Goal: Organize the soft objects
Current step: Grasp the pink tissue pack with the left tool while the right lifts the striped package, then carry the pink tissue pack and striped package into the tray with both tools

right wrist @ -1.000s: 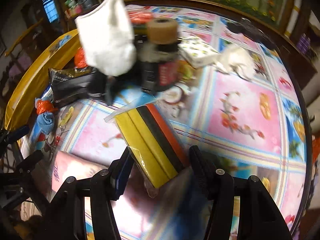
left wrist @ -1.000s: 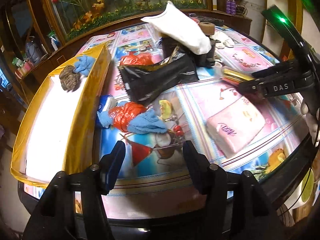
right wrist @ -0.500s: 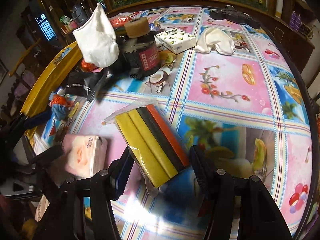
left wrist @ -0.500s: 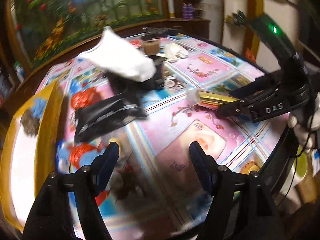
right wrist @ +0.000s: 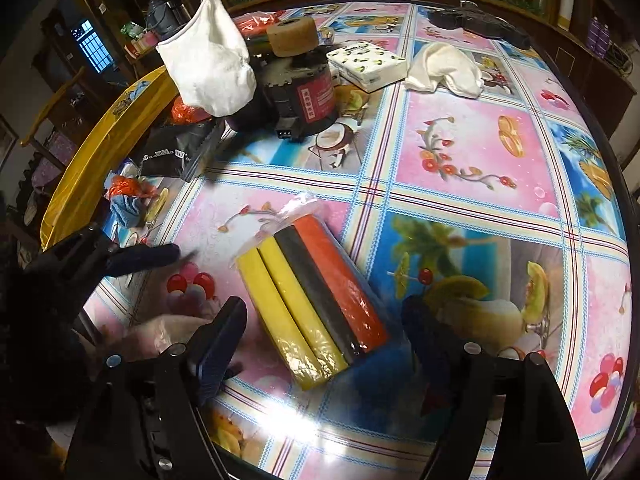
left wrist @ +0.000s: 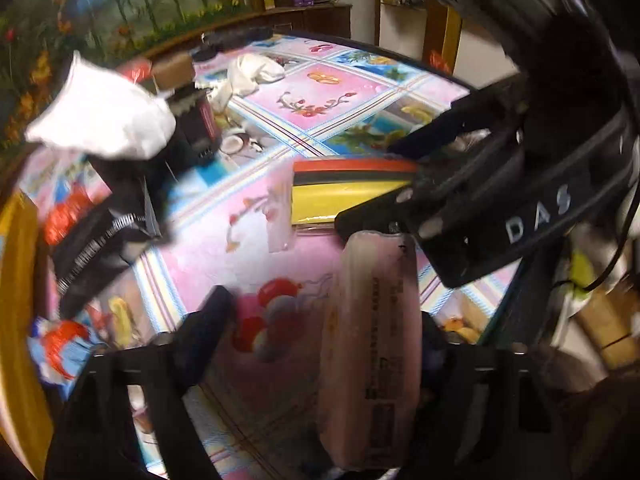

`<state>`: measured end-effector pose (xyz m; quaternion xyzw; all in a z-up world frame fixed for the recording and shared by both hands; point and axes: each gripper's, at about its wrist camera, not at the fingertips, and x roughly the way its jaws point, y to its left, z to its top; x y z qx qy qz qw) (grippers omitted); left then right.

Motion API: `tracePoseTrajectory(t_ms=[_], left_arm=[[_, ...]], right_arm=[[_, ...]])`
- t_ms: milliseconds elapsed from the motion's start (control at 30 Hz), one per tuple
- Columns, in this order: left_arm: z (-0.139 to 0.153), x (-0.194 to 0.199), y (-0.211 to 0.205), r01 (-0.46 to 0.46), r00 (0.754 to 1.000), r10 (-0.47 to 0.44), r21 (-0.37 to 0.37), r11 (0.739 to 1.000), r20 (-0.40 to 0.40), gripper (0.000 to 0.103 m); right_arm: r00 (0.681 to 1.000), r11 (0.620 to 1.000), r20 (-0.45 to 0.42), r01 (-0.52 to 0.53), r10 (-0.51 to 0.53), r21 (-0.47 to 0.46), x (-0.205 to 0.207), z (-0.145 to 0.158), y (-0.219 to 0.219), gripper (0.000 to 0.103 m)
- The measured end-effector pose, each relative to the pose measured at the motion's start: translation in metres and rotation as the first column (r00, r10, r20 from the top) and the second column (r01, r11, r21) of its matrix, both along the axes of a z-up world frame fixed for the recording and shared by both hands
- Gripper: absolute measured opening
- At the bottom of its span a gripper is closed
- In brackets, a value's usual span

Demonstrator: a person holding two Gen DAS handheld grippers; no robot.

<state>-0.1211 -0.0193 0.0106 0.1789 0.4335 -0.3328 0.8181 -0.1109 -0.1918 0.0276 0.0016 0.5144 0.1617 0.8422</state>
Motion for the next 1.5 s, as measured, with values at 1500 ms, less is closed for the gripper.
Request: tracePoseTrajectory(t_ms=[1500], left_arm=[[0.013,0.213,0.353,-0.811,0.584,0.756,-0.172,0.56,-0.294,0.023]], right_arm=[[0.951,0.953,0.061,-0.304,0.303,0.005,0.144,0.048,0.287,0.051]])
